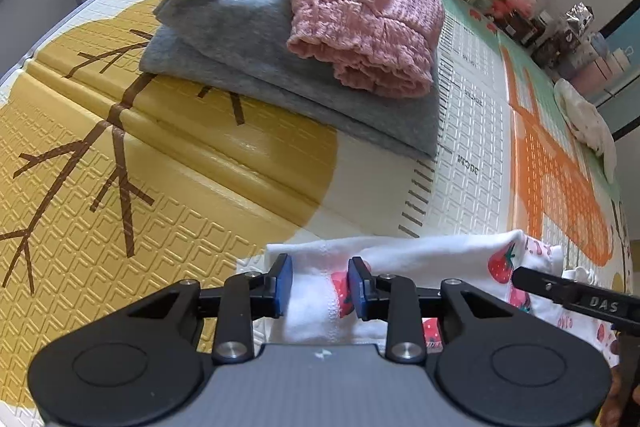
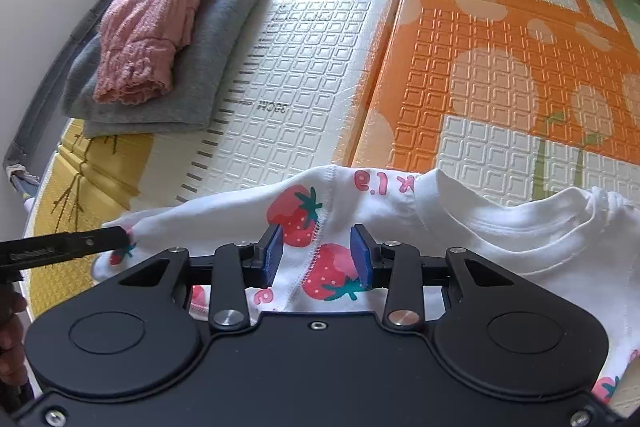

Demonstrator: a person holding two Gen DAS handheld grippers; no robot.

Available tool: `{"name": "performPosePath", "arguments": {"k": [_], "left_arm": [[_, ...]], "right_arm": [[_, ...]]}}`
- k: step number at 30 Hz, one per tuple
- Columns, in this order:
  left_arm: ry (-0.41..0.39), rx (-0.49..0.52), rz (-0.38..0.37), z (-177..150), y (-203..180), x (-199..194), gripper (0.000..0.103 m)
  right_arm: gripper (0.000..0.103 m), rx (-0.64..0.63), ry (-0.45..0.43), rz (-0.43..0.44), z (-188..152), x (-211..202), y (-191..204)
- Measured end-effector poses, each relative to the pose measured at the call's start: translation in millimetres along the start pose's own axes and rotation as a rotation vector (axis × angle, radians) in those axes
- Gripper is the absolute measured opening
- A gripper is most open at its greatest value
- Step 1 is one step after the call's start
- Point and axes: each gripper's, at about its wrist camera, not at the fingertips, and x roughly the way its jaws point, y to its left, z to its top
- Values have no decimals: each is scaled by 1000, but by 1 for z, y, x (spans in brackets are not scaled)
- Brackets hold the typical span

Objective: Fold clothes

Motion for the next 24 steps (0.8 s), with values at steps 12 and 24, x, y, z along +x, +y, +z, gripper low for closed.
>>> {"name": "performPosePath", "arguments": {"k": [12, 24], "left_arm": [[37, -39, -6, 5, 12, 1, 33], [20, -90, -18, 11, 15, -1, 12]], "right_arm": [[36, 19, -1, -20, 6, 8, -5], [36, 13, 4, -24, 7, 10, -5]]}}
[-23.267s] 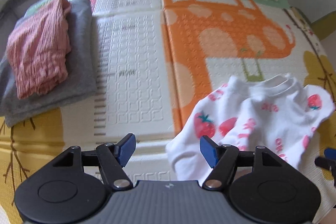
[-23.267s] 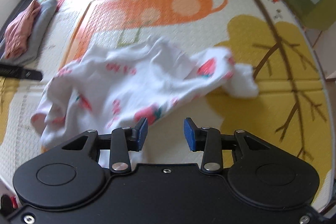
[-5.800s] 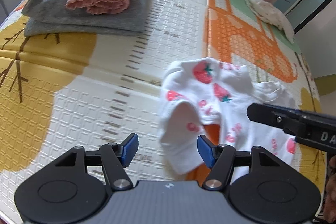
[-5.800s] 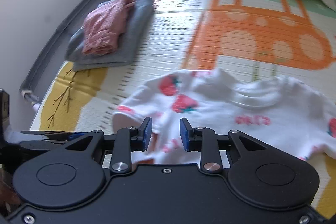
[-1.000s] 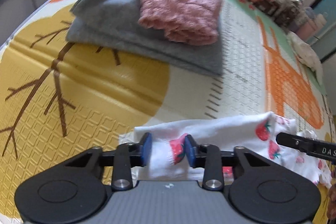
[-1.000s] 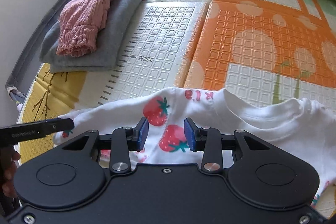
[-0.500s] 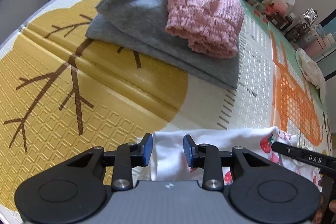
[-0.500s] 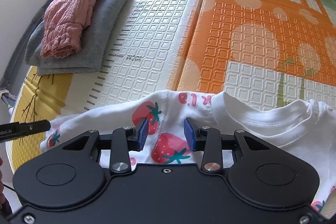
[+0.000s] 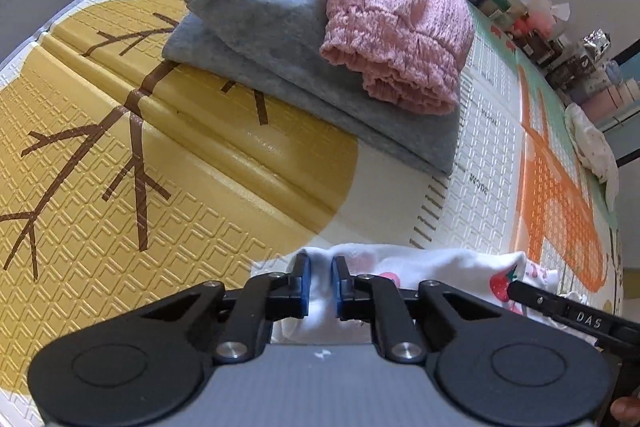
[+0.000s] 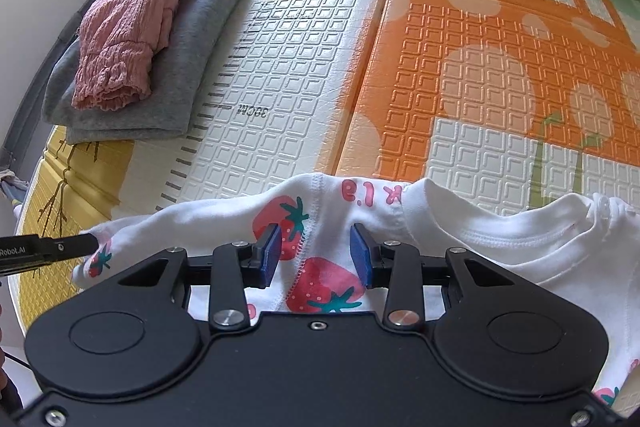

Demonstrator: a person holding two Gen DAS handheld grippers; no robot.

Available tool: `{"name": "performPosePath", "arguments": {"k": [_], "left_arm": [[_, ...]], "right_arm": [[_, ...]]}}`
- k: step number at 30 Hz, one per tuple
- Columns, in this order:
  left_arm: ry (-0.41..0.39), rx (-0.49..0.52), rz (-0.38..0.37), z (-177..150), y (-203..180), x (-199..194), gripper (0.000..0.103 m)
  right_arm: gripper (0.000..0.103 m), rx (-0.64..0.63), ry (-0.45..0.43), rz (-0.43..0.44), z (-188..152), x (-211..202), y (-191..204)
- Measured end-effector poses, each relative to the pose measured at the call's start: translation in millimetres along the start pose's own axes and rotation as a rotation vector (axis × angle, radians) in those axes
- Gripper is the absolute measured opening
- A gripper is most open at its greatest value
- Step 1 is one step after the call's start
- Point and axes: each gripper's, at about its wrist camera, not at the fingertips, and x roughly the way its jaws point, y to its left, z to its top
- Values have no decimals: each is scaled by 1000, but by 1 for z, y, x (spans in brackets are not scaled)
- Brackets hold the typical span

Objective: Fold clothes

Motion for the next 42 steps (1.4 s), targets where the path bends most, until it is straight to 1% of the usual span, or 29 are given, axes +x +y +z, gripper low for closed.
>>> {"name": "performPosePath", "arguments": {"k": [3, 7, 12, 15, 18, 19, 21, 24, 25, 26, 28, 29, 30, 33, 35, 38, 42], "left_arm": [[-23, -4, 6, 3, -1, -5, 11], [-29, -51, 13, 9, 4, -3, 11], [1, -141, 18, 10, 16, 4, 12], [6, -181, -2, 9, 22, 7, 13], [-7, -167, 28, 10, 22, 6, 14], [-11, -154, 52, 10, 21, 6, 14], [-24, -139, 63, 10, 20, 2, 14], [-46, -124, 28, 10, 19, -10, 15], [-55, -113, 19, 10, 17, -14, 16], [-64, -99, 10, 9, 12, -18, 19], [-74, -68, -31, 7, 3, -24, 23], [-75, -51, -56, 6, -2, -27, 25], [-70, -31, -84, 5, -8, -28, 26], [-41, 30, -163, -3, -29, -27, 27], [-13, 64, -185, -9, -42, -21, 27], [31, 82, -207, -17, -57, -6, 27], [68, 66, -237, -21, -68, 12, 26]], "right_arm": [[36, 3, 0, 1, 0, 0, -1], [36, -7, 2, -2, -1, 0, -1], [36, -15, 4, -9, -2, 1, -1], [36, -22, 6, -17, -1, 1, 0], [36, -23, 8, -23, -1, 2, 1], [36, -20, 8, -23, 0, 2, 0], [36, -4, 7, -18, 1, 2, -1], [36, 49, 1, 24, 3, -4, -6], [36, 67, -1, 39, 4, -6, -8], [36, 80, -14, 63, 3, -10, -9], [36, 70, -46, 89, 2, -21, -5], [36, 48, -56, 88, 0, -26, -1], [36, 24, -65, 84, -2, -30, 4], [36, -22, -48, 83, -11, -33, 14], [36, -25, -29, 93, -19, -33, 16], [36, -13, -11, 89, -29, -30, 14], [36, 13, 12, 83, -40, -26, 7]]}}
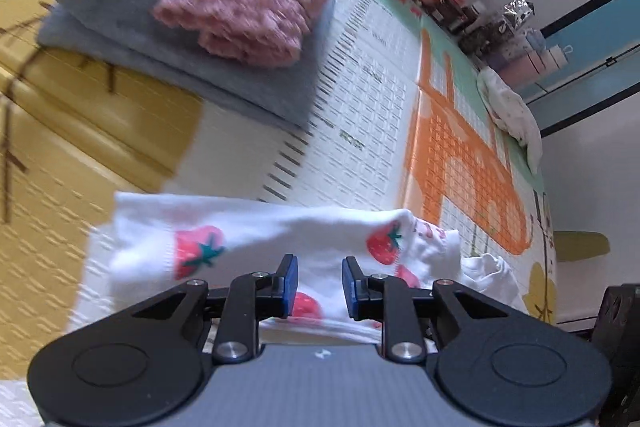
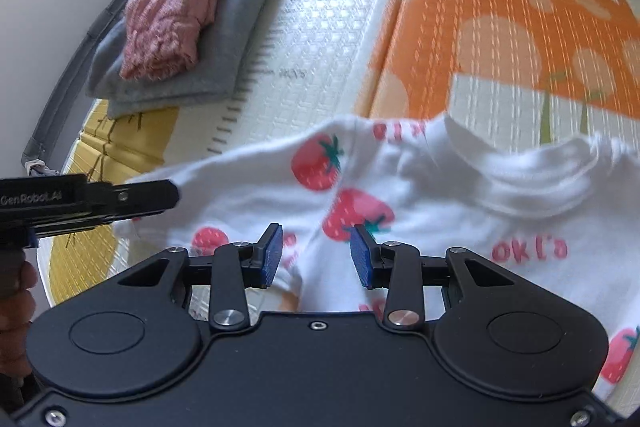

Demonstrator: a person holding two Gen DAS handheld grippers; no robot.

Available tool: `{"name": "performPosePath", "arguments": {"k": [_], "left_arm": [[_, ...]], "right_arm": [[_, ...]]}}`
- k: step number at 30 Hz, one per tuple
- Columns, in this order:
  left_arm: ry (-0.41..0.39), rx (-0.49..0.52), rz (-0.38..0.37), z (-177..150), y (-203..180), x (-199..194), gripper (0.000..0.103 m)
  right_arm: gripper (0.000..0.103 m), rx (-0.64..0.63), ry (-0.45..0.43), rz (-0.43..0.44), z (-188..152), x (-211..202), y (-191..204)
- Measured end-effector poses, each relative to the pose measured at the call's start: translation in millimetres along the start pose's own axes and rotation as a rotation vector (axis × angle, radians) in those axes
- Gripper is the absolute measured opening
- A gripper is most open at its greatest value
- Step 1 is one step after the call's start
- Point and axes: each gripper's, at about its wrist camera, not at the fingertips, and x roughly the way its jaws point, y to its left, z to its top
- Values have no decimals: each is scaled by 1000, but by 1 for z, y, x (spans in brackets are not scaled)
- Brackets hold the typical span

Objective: Fold clothes

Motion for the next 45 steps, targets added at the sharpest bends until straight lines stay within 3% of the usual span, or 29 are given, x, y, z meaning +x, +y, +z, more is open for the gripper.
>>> {"name": "performPosePath", "arguments": {"k": [5, 8, 10, 16, 20, 27, 32, 39, 45], "left_arm": [[-17, -23, 29, 5, 2, 14, 26], [-18, -76, 83, 10, 17, 18, 26], [-21, -118, 101, 12, 30, 19, 18], [-59, -189, 109, 21, 58, 4, 17], [-86, -192, 149, 27, 68, -4, 14], [-89, -202, 140, 32, 75, -8, 14], [-124, -171, 229, 36, 79, -21, 22], [-140, -166, 140, 35, 78, -44, 30], [-70, -100, 71, 18, 58, -39, 32]], "right_arm": [[34, 13, 7, -10, -5, 2, -7], [35, 2, 6, -21, -7, 3, -5], [35, -13, 7, -35, -8, 4, -2], [35, -6, 12, -39, -8, 6, -2], [35, -13, 16, -47, -8, 6, -1], [35, -15, 21, -47, -7, 7, -1], [35, -8, 25, -44, -6, 8, -2], [35, -12, 27, -50, -6, 8, 0], [35, -13, 33, -50, -4, 8, -1]]}}
